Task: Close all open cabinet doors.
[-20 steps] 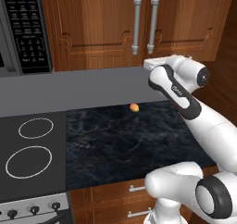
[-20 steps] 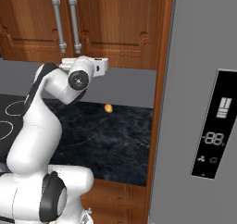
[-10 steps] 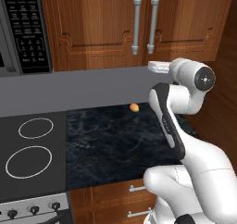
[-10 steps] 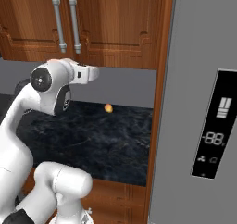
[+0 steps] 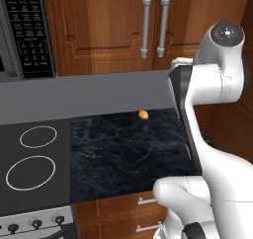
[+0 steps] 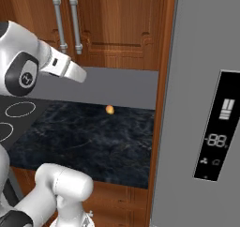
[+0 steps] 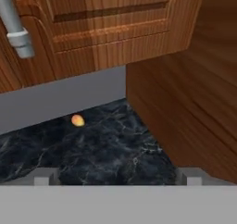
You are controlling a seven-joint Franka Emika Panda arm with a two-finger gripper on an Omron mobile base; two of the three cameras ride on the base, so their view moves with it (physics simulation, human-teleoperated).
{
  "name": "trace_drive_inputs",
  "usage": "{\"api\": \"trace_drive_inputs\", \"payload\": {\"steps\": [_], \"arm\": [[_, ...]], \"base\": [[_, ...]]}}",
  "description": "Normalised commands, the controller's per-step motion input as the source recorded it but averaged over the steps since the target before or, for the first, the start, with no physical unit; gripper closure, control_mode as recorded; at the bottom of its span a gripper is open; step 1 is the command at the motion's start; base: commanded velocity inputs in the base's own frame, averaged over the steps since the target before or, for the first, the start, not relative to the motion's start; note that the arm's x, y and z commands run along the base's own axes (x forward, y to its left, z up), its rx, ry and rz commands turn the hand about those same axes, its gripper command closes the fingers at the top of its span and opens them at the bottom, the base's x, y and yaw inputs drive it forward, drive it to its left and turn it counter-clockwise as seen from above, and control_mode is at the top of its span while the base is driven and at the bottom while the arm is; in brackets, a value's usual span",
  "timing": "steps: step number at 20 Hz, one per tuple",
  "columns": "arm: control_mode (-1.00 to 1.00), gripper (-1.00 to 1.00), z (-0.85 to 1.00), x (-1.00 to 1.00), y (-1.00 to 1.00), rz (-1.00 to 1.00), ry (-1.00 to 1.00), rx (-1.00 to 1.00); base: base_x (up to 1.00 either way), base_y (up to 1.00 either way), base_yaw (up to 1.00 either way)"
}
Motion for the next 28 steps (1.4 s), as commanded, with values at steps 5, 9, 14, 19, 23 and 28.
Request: {"api": "trace_drive_inputs", "payload": {"steps": [5, 9, 14, 19, 23, 28], "arm": [[-1.0, -1.0, -0.94, -0.89, 0.0, -0.06, 0.7, -0.07], [-1.0, -1.0, -0.26, -0.15, 0.0, 0.0, 0.04, 0.0], [-1.0, -1.0, 0.0, -0.26, -0.12, 0.04, -0.51, 0.0], [-1.0, -1.0, 0.0, -0.02, -0.01, 0.0, -0.07, 0.0], [-1.0, -1.0, 0.0, 0.0, 0.0, 0.0, 0.0, 0.0], [-1.0, -1.0, 0.0, 0.0, 0.0, 0.0, 0.0, 0.0]], "base": [[0.0, 0.0, 0.0], [0.0, 0.0, 0.0], [0.0, 0.0, 0.0], [0.0, 0.0, 0.0], [0.0, 0.0, 0.0], [0.0, 0.0, 0.0]]}}
